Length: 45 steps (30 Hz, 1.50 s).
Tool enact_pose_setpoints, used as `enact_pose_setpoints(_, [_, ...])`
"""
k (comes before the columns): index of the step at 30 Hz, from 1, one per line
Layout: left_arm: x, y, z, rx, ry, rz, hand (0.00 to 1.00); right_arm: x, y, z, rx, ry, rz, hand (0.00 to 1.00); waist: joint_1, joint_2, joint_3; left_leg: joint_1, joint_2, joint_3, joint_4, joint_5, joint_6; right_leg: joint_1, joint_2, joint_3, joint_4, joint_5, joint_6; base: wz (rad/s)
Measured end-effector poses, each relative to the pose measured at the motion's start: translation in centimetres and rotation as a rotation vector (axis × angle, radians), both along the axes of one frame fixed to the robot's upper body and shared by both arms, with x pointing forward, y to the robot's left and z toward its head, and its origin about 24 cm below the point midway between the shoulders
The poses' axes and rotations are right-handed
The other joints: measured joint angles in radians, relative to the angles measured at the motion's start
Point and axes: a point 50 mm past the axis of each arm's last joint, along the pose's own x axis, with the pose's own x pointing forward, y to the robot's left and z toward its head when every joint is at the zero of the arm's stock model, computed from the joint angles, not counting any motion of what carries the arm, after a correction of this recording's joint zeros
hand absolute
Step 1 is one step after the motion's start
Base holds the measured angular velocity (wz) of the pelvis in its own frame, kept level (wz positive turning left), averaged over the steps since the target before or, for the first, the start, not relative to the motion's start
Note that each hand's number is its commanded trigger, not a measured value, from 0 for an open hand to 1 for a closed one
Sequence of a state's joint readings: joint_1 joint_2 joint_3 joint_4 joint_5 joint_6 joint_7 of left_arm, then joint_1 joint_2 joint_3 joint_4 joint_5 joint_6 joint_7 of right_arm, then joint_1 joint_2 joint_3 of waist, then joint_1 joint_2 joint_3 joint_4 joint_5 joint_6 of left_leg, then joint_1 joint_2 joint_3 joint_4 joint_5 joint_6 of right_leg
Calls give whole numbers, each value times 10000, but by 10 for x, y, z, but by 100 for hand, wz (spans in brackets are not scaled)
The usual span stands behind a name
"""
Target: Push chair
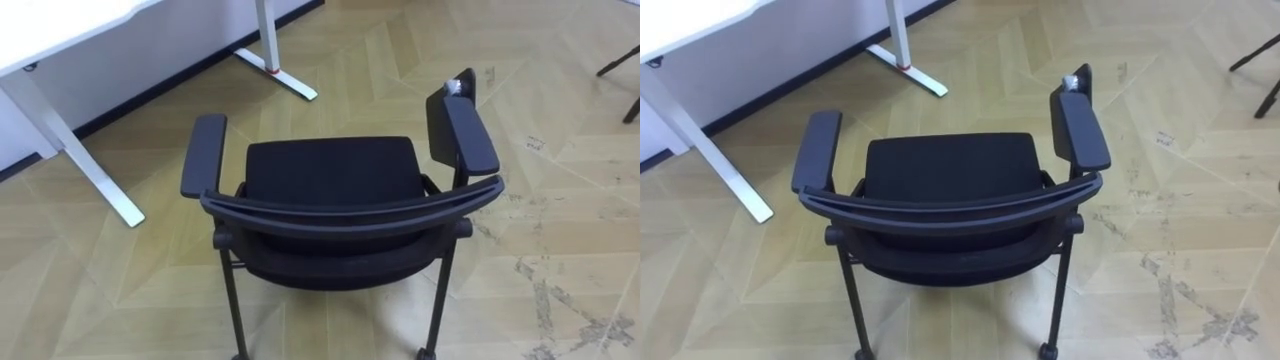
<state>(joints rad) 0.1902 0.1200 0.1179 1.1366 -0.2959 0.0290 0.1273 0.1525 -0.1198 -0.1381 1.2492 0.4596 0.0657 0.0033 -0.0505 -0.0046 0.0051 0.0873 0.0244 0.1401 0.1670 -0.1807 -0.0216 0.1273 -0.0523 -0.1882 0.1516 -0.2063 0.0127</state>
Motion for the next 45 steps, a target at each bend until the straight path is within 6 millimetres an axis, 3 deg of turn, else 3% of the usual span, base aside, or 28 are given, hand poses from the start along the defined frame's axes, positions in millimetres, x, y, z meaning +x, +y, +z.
enact_pose_setpoints(4, [14,11,4,562,1,-1169,0,0,-3,1,-2,-12,297,0,-22,131,-16,-28,6,-25,26,0,1,7,7,-4,14,0,-1,3])
enact_pose_setpoints(10, [62,37,21,2648,-543,-3338,0,4,-20,6,-370,-129,748,0,-54,499,72,104,3,106,-65,-22,40,-6,15,200,171,-5,6,-7])
enact_pose_setpoints(13, [80,44,31,3405,-882,-4444,0,9,-26,8,-521,-217,941,0,-292,723,68,72,-1,128,-74,-33,56,-81,16,194,148,-9,14,-4])
enact_pose_setpoints(16, [105,50,45,4259,-1236,-5906,0,7,-32,9,-680,-160,923,0,-370,914,-15,-49,-6,127,-24,-31,56,-171,8,200,161,-9,13,0])
enact_pose_setpoints(19, [124,58,58,5085,-1449,-6857,0,8,-37,11,-796,-182,964,0,-451,953,-39,-1,-5,123,-26,-30,56,-138,8,207,154,-9,11,0])
enact_pose_setpoints(22, [145,54,66,5521,-1528,-8031,0,16,-38,12,-846,-314,1080,0,-571,985,-61,-52,-10,128,-27,-29,56,-182,3,213,157,-9,11,0])
enact_pose_setpoints(27, [173,43,86,6359,-2320,-9294,0,28,-38,12,-902,-505,1344,0,-870,866,7,-85,-9,108,8,-29,56,-104,4,209,169,-8,10,4])
enact_pose_setpoints(31, [200,31,108,7467,-2879,-10811,0,28,-38,12,-844,-457,1351,0,-1005,884,1,-98,-10,87,16,-29,57,-105,2,211,161,-7,10,1])
enact_pose_setpoints(36, [219,8,135,8735,-3583,-12408,0,22,-37,11,-623,-359,1098,0,-1191,914,-12,-236,-27,-48,24,-28,58,-90,-3,-35,34,-7,11,9])
enact_pose_setpoints(45, [229,-13,155,8594,-3706,-13319,0,37,-34,12,-570,-681,1233,0,-1115,861,11,-510,-36,-199,34,-28,58,-303,-9,-158,15,-3,7,6])
